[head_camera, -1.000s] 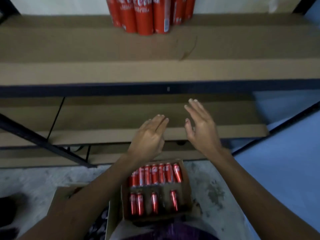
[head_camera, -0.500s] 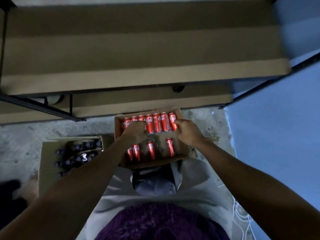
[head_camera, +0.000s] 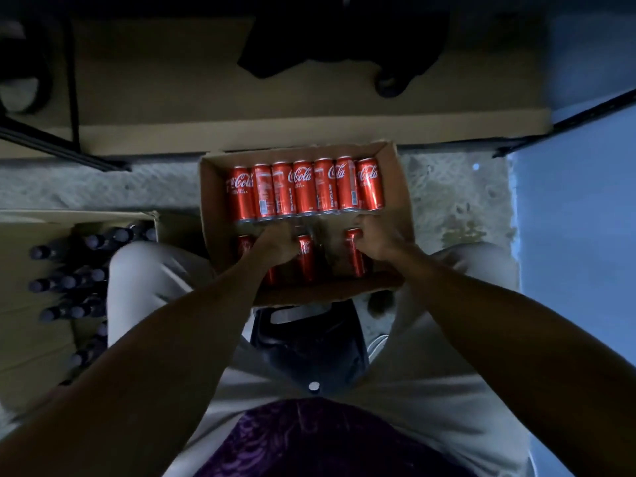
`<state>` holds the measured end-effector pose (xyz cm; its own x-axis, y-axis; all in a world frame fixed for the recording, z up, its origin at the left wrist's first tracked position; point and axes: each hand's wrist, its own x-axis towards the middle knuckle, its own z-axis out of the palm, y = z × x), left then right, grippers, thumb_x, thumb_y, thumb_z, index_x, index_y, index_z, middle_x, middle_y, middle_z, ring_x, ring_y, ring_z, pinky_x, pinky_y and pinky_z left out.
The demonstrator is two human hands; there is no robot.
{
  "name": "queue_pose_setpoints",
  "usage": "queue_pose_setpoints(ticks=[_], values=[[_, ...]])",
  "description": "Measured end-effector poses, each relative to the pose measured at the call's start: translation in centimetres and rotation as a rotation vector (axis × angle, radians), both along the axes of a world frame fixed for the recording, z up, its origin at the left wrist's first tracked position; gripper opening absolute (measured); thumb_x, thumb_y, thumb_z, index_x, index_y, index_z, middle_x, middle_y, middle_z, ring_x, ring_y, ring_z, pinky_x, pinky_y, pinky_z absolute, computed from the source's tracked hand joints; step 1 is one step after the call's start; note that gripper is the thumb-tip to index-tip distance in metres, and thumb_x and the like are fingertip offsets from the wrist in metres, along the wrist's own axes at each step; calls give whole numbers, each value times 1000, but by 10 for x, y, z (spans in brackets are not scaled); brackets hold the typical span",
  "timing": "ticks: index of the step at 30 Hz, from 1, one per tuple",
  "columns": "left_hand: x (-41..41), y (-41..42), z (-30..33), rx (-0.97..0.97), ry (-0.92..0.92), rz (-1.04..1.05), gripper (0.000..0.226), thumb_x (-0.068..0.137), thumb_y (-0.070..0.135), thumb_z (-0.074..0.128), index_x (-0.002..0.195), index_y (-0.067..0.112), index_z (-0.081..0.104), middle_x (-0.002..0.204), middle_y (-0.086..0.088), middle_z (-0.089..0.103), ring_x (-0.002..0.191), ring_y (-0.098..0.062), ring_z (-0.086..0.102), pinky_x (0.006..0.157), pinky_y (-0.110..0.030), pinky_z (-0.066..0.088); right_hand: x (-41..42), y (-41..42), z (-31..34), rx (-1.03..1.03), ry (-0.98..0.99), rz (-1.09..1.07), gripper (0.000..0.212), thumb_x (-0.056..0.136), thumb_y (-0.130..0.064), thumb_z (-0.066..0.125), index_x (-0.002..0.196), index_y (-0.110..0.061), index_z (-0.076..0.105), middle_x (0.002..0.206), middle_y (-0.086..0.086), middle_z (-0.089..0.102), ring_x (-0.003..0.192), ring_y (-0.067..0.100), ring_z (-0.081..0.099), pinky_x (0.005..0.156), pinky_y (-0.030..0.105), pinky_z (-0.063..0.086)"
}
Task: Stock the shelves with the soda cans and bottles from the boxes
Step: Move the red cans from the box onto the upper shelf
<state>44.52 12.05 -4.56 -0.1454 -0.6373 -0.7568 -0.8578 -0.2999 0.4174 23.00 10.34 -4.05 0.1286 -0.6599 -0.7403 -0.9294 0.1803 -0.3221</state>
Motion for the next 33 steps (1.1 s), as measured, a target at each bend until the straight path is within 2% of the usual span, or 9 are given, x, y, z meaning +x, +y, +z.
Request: queue_pose_setpoints(ticks=[4,8,12,14,19,23,26,29,33], values=[[-4,1,-66,37,-11,11,22,90,10,58,111,6,65,112,-11,66,101,-26,62,75,-28,44,11,-2,-62,29,-6,-34,35,90,-21,60,124,-13,59,123,8,62,113,27,59,98,43,49],[-5,3,-122,-9,25,35,28,89,13,60,116,9,63,114,-9,66,103,-23,62,84,-30,49,18,-4,-110,57,-1,-28,35,89,-17,61,123,-13,59,123,7,62,112,25,58,96,38,49],[-5,7,-164,58,13,57,20,91,16,62,108,8,68,106,-9,69,87,-19,64,71,-27,47,15,1,-146,81,52,0,30,88,-24,62,116,-12,61,117,9,63,107,27,60,89,35,49],[-5,11,-181,80,-4,89,27,90,18,63,114,8,67,113,-12,69,97,-25,65,80,-32,51,15,4,-160,104,65,17,31,87,-25,65,115,-12,61,117,8,62,109,27,59,93,39,50],[-3,21,-199,91,57,125,51,88,25,68,136,16,53,130,-13,60,119,-29,57,99,-33,44,13,9,-182,160,133,132,54,87,-28,66,137,-17,51,150,13,39,136,33,39,111,45,37],[-2,23,-208,126,104,79,66,89,23,67,148,16,36,138,-14,53,126,-30,51,102,-30,38,7,9,-189,180,182,203,67,87,-25,67,145,-12,38,154,14,32,142,33,29,117,46,27],[-5,20,-208,142,116,82,60,87,16,68,142,15,45,133,-13,57,122,-29,55,98,-29,42,8,9,-190,137,185,164,70,87,-26,68,146,-11,33,150,14,33,138,36,31,115,45,27],[-6,14,-207,147,99,111,56,82,7,71,135,8,51,123,-11,60,112,-26,58,88,-28,44,12,9,-186,103,207,182,63,87,-24,68,142,-11,39,147,15,30,133,40,33,111,46,32],[-11,9,-200,39,-38,112,46,79,5,69,124,-2,60,126,-24,61,116,-36,58,97,-36,47,19,10,-179,73,221,247,40,89,-23,65,126,-12,53,139,16,33,124,37,40,104,46,41]])
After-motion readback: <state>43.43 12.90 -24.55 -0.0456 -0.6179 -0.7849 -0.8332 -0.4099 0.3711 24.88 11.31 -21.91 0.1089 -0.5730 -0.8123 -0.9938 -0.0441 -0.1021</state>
